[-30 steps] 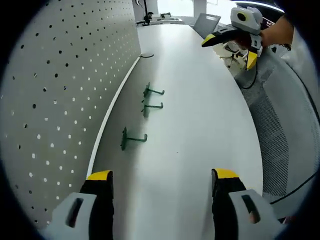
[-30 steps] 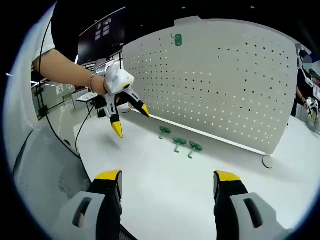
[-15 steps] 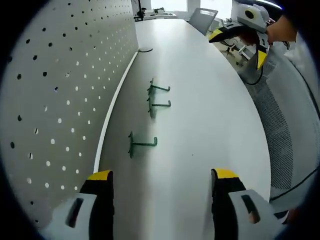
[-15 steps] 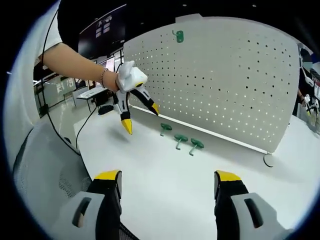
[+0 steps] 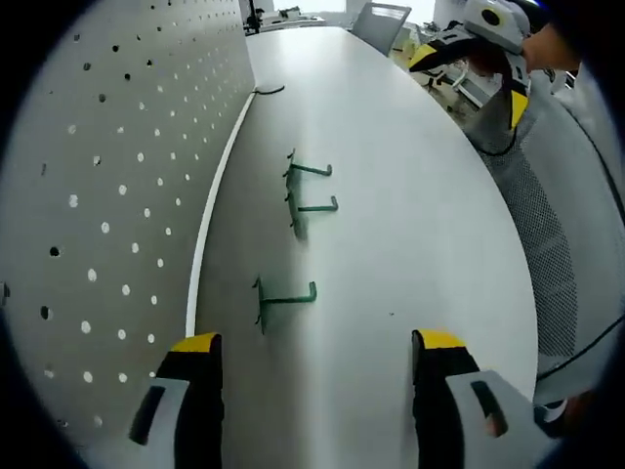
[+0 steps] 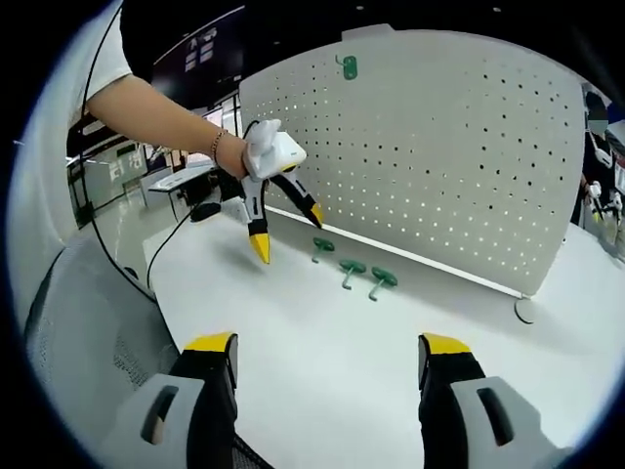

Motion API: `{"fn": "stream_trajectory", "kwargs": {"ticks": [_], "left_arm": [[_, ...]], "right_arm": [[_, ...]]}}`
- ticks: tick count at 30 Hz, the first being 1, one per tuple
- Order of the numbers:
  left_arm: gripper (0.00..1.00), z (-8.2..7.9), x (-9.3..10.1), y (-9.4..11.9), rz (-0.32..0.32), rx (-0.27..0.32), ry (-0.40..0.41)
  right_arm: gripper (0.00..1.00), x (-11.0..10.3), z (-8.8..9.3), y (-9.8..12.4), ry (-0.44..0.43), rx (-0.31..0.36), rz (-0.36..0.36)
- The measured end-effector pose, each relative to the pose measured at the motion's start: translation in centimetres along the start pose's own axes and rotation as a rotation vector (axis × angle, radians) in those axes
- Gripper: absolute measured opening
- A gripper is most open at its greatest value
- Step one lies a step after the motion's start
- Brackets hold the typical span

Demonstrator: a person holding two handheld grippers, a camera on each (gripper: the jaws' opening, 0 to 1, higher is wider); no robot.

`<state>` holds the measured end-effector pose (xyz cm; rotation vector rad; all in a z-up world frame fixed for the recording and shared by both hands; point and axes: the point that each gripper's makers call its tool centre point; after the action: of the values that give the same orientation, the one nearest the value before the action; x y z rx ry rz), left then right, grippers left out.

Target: Insert the hook assembly into the mounting plate slot until the hook locks in place.

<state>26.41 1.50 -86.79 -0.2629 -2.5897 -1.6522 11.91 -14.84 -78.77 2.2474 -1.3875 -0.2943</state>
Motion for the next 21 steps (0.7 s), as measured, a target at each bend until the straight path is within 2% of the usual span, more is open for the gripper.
{"fn": "stream_trajectory", "kwargs": {"ticks": [4,9,16,21], "left_arm": [[0.82,-0.1,-0.2,-0.5,0.010,-0.019,-0.011],[0.81,-0.6,-0.2,-1.1,0.017,-0.015,-0.010],[0.81,0.1,0.0,-1.9,0.037,-0.057,-0.025],[0.82,0.1,0.1,-2.1,0.050,-0.054,-0.025]], "right_arm": [[0.73,0.1,0.0,0.0,-0.002,-0.001,0.004],[0.73,0.1,0.1,0.0,0.002,-0.002,0.005],[0.72,0.2,0.0,0.0,0.001,0.000,0.010],[0.72,0.3,0.0,0.0,-0.006,0.003,0.009]]}}
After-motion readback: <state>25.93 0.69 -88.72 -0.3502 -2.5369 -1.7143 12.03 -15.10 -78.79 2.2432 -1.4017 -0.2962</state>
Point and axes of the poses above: the point that each gripper's makers call its tool centre point, and the gripper's own axes: y roughly backward along the fingers, x roughly to its right, z roughly out of its underside, and after that the axes turned 11 degrees about z, right-handed
